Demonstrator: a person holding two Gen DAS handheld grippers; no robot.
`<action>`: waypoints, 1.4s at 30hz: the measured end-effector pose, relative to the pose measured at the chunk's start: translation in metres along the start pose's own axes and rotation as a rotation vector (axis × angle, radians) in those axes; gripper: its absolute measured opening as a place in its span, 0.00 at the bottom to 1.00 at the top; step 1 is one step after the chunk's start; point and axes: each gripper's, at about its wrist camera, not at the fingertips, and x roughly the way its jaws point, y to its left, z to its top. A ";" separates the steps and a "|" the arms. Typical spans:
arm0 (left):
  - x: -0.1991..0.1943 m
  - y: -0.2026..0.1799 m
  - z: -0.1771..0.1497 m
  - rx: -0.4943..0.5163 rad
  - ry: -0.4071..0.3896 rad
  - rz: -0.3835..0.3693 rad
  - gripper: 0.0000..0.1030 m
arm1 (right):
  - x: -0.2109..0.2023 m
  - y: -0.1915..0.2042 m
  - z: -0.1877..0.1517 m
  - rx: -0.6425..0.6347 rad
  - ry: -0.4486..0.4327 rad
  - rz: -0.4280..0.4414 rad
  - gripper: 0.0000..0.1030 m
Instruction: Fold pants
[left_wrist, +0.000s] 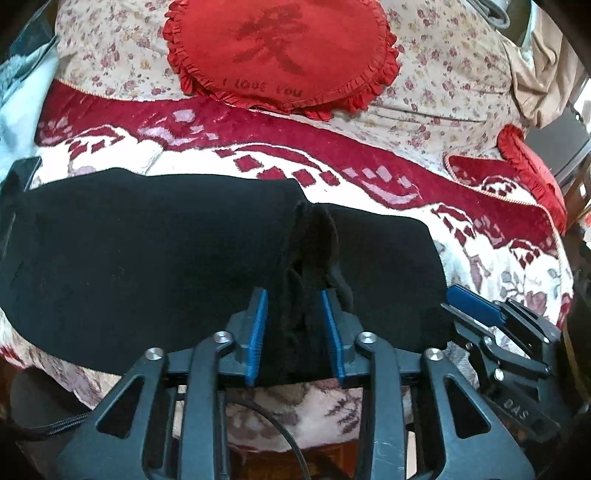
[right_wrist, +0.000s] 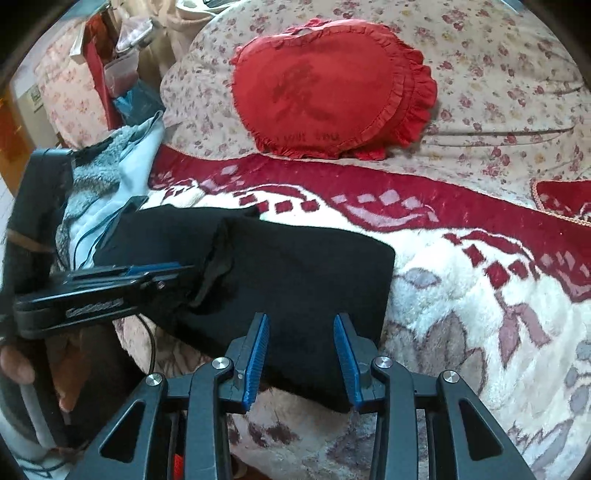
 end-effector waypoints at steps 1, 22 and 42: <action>-0.001 0.001 0.000 -0.004 0.000 0.001 0.30 | 0.000 0.000 0.002 0.005 -0.001 0.004 0.34; -0.020 0.068 -0.013 -0.122 -0.023 0.107 0.30 | 0.071 0.075 0.038 -0.119 0.076 0.170 0.27; -0.036 0.109 -0.016 -0.196 -0.022 0.145 0.30 | 0.077 0.112 0.060 -0.198 0.091 0.193 0.27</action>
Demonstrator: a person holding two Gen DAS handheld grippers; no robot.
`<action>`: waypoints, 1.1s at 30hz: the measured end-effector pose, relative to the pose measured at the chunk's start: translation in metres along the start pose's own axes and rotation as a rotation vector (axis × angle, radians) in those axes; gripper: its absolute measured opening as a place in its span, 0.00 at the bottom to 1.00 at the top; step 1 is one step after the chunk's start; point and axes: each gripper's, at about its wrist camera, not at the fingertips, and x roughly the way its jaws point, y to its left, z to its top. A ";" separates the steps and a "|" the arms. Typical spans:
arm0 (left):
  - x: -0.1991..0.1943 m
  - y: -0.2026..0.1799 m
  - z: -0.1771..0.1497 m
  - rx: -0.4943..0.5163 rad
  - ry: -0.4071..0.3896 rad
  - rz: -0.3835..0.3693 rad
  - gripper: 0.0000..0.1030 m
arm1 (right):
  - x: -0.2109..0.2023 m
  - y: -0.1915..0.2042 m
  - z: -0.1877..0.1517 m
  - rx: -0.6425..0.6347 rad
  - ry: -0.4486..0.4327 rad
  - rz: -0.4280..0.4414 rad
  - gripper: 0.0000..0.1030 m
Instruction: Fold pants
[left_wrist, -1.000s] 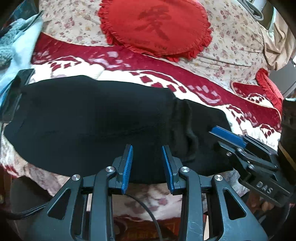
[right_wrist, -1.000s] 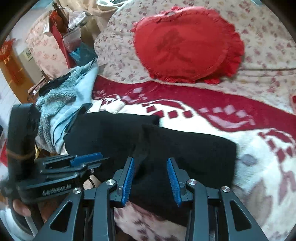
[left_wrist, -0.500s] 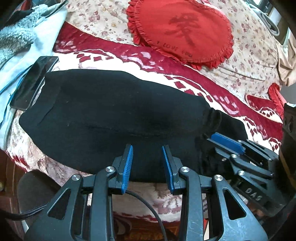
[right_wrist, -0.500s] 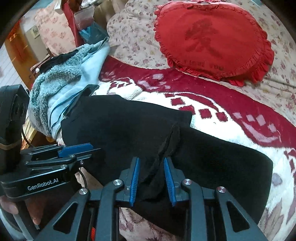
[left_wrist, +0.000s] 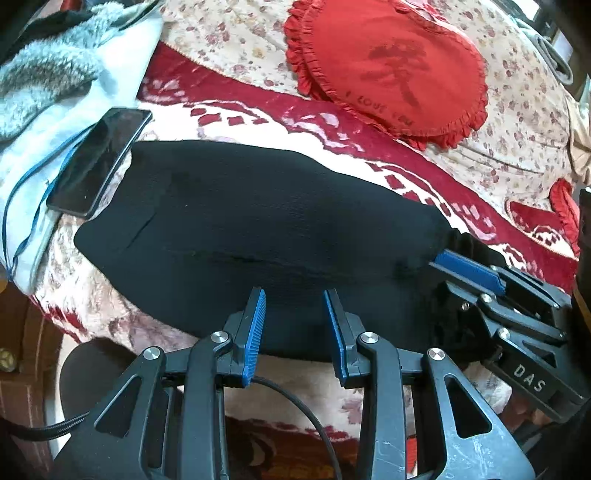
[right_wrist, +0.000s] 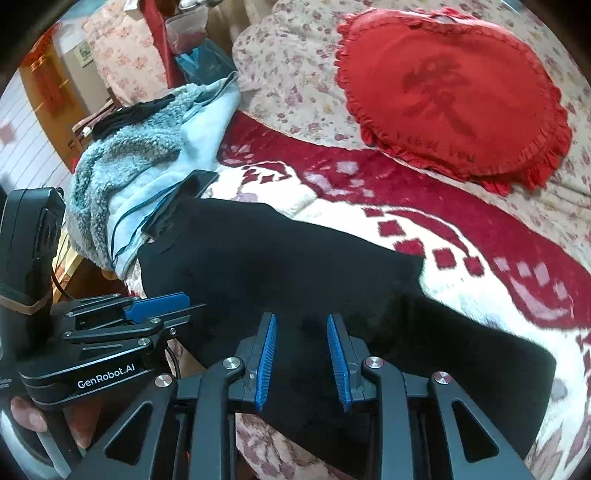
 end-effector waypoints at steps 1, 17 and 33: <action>-0.001 0.004 0.001 -0.014 0.014 -0.008 0.30 | 0.001 0.003 0.003 -0.006 0.000 0.002 0.27; -0.017 0.090 -0.004 -0.229 0.027 0.026 0.30 | 0.043 0.058 0.073 -0.164 0.014 0.099 0.35; 0.004 0.115 0.004 -0.377 0.020 -0.025 0.30 | 0.131 0.093 0.122 -0.285 0.118 0.137 0.47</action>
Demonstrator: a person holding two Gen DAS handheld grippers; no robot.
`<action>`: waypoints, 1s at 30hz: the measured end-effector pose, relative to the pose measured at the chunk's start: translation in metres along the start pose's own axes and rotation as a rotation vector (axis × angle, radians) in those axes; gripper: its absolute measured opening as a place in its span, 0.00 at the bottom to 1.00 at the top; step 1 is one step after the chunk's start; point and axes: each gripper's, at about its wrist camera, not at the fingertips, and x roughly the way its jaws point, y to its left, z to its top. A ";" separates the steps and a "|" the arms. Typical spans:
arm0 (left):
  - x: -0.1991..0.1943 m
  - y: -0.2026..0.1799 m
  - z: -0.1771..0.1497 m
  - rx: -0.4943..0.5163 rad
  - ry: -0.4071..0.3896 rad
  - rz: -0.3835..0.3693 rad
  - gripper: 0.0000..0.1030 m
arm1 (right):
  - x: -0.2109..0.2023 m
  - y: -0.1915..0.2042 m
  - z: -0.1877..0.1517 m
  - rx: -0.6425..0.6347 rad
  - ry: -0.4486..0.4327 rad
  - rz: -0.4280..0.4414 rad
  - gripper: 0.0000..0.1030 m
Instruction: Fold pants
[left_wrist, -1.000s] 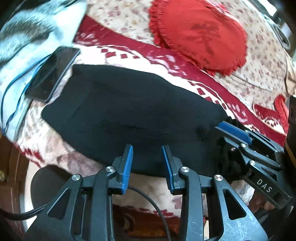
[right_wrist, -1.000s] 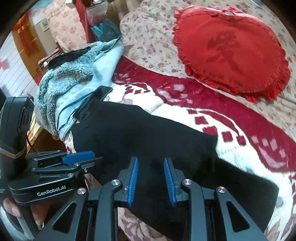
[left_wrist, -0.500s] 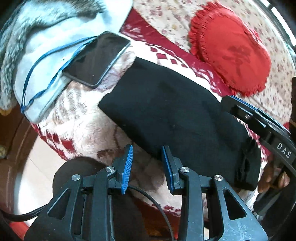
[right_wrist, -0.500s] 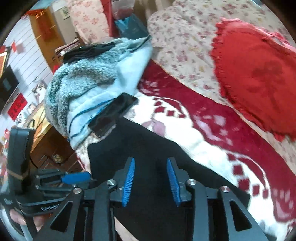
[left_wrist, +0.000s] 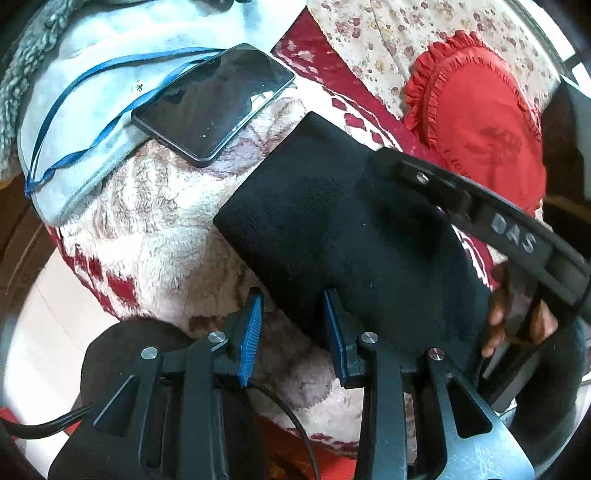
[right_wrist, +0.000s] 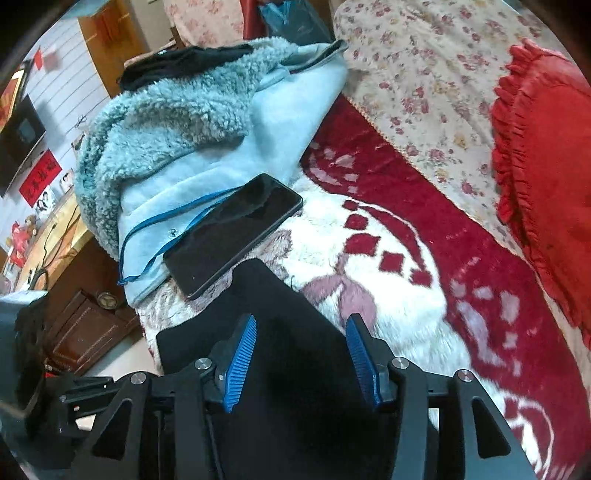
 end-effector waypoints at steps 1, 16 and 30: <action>0.000 0.001 0.001 -0.004 -0.002 -0.001 0.30 | 0.004 0.000 0.002 -0.002 0.005 0.008 0.48; 0.010 0.001 0.010 -0.052 0.001 -0.077 0.28 | 0.050 -0.005 0.011 0.057 0.025 0.171 0.38; -0.061 -0.084 -0.018 0.272 -0.183 -0.215 0.15 | -0.099 -0.034 -0.018 0.161 -0.328 0.272 0.16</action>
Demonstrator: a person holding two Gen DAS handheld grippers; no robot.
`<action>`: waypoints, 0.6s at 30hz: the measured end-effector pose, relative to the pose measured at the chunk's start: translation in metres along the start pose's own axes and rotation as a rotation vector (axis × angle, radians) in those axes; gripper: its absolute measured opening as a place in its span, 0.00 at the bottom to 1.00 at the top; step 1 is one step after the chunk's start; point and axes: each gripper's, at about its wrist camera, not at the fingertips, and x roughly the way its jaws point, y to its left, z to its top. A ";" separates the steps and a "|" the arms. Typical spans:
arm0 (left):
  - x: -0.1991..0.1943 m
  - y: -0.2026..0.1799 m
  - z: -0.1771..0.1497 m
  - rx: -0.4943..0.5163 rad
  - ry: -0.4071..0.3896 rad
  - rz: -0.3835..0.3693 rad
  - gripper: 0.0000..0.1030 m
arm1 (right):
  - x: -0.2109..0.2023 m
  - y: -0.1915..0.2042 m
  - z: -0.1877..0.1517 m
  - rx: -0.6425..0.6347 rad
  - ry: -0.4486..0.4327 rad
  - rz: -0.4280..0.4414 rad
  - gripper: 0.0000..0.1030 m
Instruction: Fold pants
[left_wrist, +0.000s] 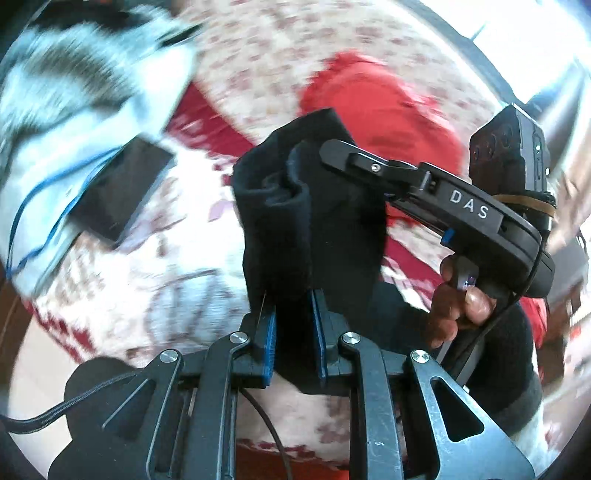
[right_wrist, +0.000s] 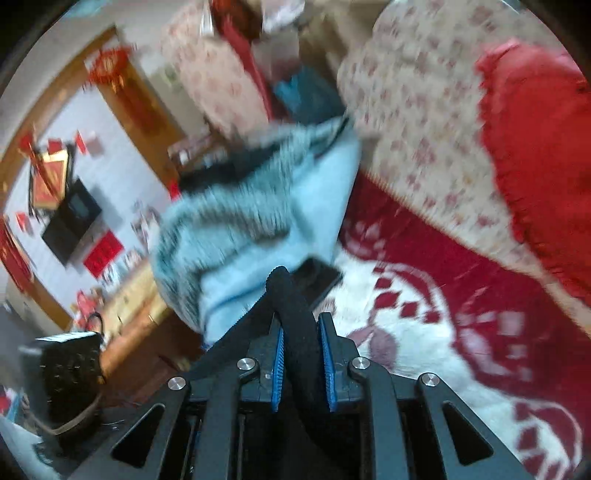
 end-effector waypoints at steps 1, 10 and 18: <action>-0.003 -0.009 -0.001 0.029 0.000 -0.016 0.15 | -0.016 -0.002 -0.001 0.012 -0.025 -0.004 0.16; 0.038 -0.120 -0.054 0.322 0.176 -0.163 0.15 | -0.159 -0.038 -0.075 0.161 -0.198 -0.134 0.15; 0.050 -0.174 -0.098 0.558 0.283 -0.205 0.15 | -0.231 -0.090 -0.155 0.404 -0.202 -0.403 0.17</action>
